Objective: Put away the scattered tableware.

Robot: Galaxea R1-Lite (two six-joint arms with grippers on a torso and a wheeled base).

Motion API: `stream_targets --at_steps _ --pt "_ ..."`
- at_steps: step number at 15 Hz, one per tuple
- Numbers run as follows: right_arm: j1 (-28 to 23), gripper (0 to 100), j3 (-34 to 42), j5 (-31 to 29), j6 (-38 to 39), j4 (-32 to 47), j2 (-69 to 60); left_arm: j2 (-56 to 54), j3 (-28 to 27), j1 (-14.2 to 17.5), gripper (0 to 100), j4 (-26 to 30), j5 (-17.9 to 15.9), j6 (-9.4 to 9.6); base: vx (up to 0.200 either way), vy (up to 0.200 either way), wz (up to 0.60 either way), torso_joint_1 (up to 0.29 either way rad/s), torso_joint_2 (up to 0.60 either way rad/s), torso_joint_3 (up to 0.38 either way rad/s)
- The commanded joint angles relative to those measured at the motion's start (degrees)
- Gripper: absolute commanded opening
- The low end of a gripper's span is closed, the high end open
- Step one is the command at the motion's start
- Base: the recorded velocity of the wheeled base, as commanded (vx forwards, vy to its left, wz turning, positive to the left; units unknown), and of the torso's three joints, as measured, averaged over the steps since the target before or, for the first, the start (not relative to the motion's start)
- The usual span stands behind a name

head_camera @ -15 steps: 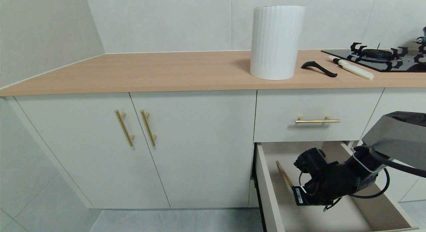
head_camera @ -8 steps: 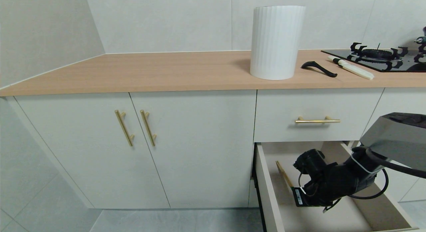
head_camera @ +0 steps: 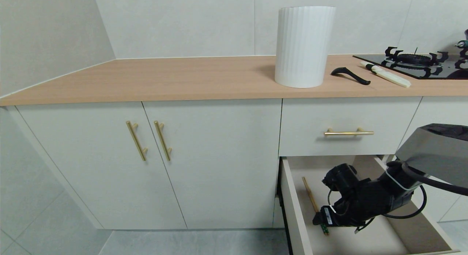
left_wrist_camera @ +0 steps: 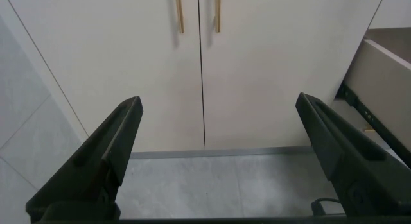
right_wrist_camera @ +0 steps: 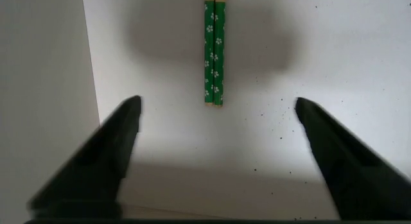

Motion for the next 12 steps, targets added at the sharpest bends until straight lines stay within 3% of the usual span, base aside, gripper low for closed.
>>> stream_targets --at_steps 1,7,12 --pt "0.1 100 0.0 0.0 0.0 0.0 -0.2 0.1 0.0 0.0 100 0.0 0.0 0.0 0.0 0.0 0.0 0.0 0.0 0.0" --pt "0.1 100 0.9 -0.3 2.2 0.6 -6.8 0.1 0.0 0.0 100 0.0 0.0 0.0 0.0 0.0 0.0 0.0 0.0 0.0" --pt "0.3 100 3.5 -0.4 1.9 0.8 -22.0 0.1 0.0 0.0 100 0.0 0.0 0.0 0.0 0.0 0.0 0.0 0.0 0.0"
